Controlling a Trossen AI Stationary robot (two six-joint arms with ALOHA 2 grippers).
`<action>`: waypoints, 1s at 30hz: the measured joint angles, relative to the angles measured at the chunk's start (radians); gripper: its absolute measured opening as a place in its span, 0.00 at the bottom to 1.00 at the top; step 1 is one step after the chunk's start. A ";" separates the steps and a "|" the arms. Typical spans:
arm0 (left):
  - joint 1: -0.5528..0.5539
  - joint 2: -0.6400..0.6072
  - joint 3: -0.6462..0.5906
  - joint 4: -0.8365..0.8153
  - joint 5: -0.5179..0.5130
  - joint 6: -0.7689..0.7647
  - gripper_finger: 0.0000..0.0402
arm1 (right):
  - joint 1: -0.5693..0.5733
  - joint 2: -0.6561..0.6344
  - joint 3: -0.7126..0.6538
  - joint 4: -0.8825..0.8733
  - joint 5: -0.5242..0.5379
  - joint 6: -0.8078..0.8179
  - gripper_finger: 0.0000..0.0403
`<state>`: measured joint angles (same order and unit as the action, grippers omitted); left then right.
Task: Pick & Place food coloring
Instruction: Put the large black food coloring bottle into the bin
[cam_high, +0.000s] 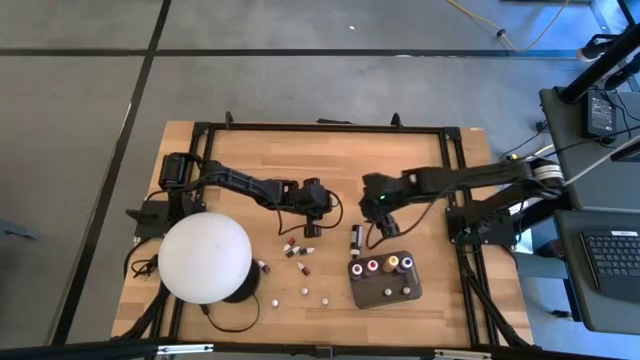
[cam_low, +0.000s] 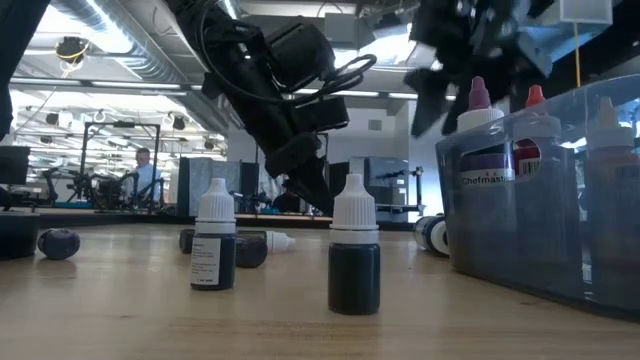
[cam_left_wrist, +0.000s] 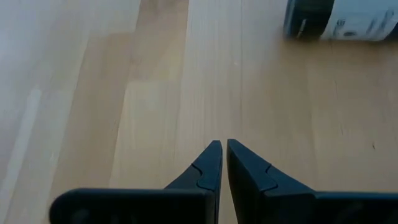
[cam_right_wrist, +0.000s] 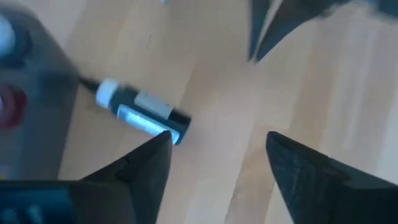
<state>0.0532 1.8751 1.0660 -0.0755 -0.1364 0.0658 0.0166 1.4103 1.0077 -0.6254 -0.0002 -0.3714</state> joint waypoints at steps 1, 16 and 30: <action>0.000 0.000 0.000 -0.019 0.000 0.000 0.06 | 0.001 0.022 0.000 0.000 -0.001 -0.002 0.69; 0.001 0.000 0.000 -0.190 0.000 0.000 0.06 | 0.065 0.206 0.000 0.014 0.106 -0.540 0.71; 0.001 0.000 0.000 -0.190 -0.001 0.000 0.06 | 0.066 0.383 0.003 0.080 0.102 -0.834 0.68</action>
<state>0.0544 1.8748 1.0660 -0.2657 -0.1371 0.0659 0.0824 1.7936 1.0106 -0.5454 0.1020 -1.2053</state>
